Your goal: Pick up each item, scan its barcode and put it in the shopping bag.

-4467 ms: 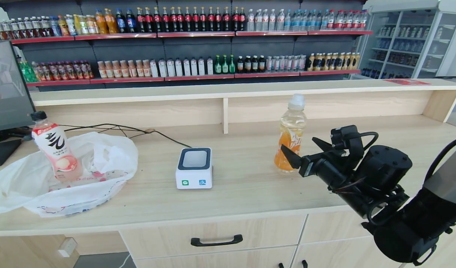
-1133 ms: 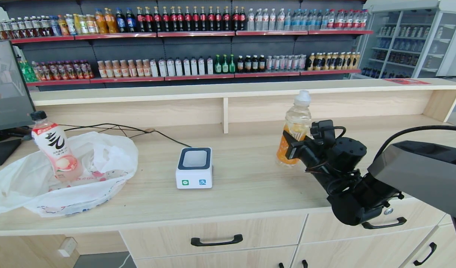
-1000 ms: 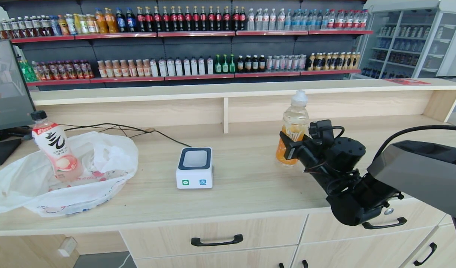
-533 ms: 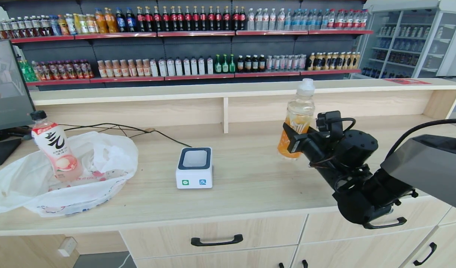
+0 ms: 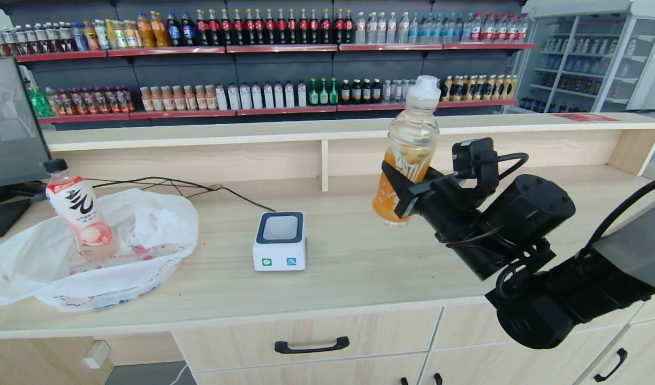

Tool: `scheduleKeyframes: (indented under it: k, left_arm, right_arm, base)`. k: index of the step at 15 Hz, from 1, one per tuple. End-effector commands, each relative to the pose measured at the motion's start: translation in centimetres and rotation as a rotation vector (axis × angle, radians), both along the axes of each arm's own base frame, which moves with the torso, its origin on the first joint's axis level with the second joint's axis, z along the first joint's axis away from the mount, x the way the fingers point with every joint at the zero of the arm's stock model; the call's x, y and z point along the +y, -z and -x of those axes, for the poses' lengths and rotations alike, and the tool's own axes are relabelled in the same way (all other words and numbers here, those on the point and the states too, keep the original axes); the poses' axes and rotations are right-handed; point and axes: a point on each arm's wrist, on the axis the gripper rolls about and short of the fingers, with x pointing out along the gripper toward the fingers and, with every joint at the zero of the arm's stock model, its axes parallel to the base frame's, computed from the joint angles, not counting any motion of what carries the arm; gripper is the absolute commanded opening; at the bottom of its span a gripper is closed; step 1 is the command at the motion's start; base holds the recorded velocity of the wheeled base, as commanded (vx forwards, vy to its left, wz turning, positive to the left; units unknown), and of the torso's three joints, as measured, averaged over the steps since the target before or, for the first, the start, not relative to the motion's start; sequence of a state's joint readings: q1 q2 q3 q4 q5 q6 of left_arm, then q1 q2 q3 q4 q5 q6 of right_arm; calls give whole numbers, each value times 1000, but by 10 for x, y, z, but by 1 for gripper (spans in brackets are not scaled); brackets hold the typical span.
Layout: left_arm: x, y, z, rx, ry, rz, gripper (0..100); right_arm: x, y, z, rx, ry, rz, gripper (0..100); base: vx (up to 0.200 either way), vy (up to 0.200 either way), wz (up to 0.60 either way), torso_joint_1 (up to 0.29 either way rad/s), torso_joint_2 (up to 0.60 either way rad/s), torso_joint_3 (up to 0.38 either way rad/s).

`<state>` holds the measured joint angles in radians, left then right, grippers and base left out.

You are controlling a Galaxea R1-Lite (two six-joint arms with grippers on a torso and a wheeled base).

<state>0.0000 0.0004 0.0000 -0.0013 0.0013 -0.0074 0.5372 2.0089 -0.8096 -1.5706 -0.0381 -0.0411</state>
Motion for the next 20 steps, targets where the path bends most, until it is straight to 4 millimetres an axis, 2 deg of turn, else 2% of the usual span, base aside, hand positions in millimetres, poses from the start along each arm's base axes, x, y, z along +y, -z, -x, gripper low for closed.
scheduleKeyframes:
  k: [1,2,4,8,11,13,15,17,20]
  left_arm:
    - [0,0,0,-1,0,0,100]
    - [0,0,0,-1,0,0,100]
    - [0,0,0,-1,0,-1,100]
    - [0,0,0,-1,0,-1,100]
    - [0,0,0,-1,0,-1,100]
    - [0,0,0,-1,0,-3,100]
    - [0,0,0,-1,0,-1,100]
    - [0,0,0,-1,0,-1,100]
    - [0,0,0,-1,0,0,100]
  right_arm:
    - [13,-17,31,-30,-76,-15,0]
    - [24,-19,44,-32,-125,-17,0]
    - [28,-18,60,-17,-166,-7,0]
    - [24,-21,67,-20,-171,-9,0]
    - [38,-18,86,-21,-239,19,0]
    - [30,-12,101,-67,-209,149,0]
    - [31,-16,108,-153,-177,243,0]
    - [37,-18,123,-248,-171,346,0]
    - [58,-22,154,-463,-174,526,0]
  base:
    - [0,0,0,0,0,0]
    - [0,0,0,0,0,0]
    - [0,0,0,0,0,0]
    - [0,0,0,0,0,0]
    - [0,0,0,0,0,0]
    - [0,0,0,0,0,0]
    - [0,0,0,0,0,0]
    - [0,0,0,0,0,0]
    - [0,0,0,0,0,0]
